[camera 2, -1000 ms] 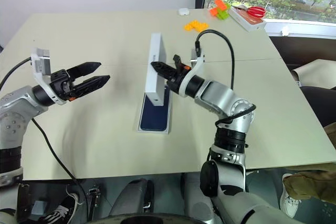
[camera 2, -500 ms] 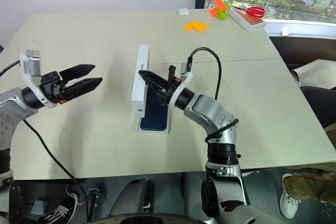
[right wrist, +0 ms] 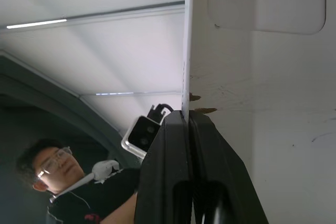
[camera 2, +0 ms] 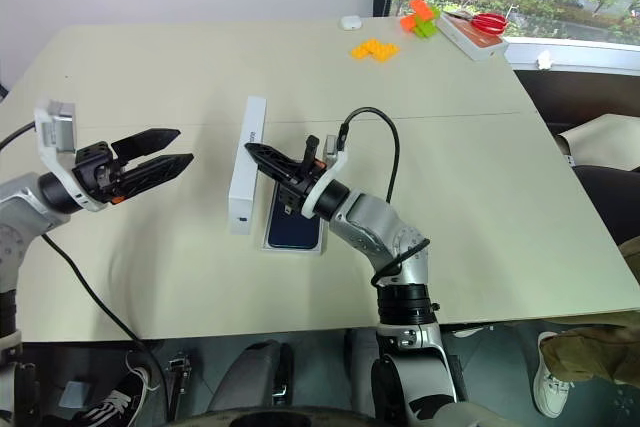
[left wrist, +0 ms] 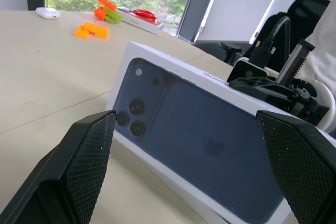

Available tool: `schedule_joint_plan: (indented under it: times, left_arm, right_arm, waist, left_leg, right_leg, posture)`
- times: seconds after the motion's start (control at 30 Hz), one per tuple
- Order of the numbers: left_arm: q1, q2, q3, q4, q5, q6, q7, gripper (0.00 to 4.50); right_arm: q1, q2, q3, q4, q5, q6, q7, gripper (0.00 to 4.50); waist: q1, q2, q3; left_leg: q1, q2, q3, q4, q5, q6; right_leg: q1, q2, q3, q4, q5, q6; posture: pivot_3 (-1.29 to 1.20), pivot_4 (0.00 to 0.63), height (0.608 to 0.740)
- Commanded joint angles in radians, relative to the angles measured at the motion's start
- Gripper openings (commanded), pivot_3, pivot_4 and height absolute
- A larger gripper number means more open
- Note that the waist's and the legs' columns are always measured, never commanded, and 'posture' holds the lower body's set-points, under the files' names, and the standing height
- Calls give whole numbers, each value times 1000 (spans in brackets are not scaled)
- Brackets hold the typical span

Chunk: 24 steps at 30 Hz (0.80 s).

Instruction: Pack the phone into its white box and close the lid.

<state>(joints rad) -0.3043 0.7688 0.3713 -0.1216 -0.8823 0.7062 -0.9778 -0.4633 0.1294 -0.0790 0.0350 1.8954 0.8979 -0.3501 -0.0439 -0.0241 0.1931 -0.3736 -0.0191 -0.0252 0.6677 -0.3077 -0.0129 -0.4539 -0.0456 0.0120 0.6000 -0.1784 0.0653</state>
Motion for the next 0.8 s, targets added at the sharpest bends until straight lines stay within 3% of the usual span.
schedule_joint_plan:
  times: [0.03,0.33,0.8]
  left_arm:
    - [-8,-2,2,-35,-4,-14,-4,4500]
    - [-3,-9,-13,-41,22,-23,-3,4500]
    - [69,-32,-52,-11,111,-70,-2,4500]
  right_arm:
    - [6,-8,7,-1,-22,-2,52,28]
    - [36,-17,13,51,-180,-1,121,28]
    - [91,-51,-15,-2,-172,28,102,28]
  waist:
    - [0,0,0]
    - [0,0,0]
    - [3,0,-1]
  left_leg:
    - [0,0,0,0,0,0]
    - [0,0,0,0,0,0]
    - [0,0,1,1,0,0]
  right_leg:
    - [0,0,0,0,0,0]
    - [0,0,0,0,0,0]
    - [0,-1,1,0,0,0]
  posture:
    - [0,150,740]
    - [0,150,740]
    - [0,150,740]
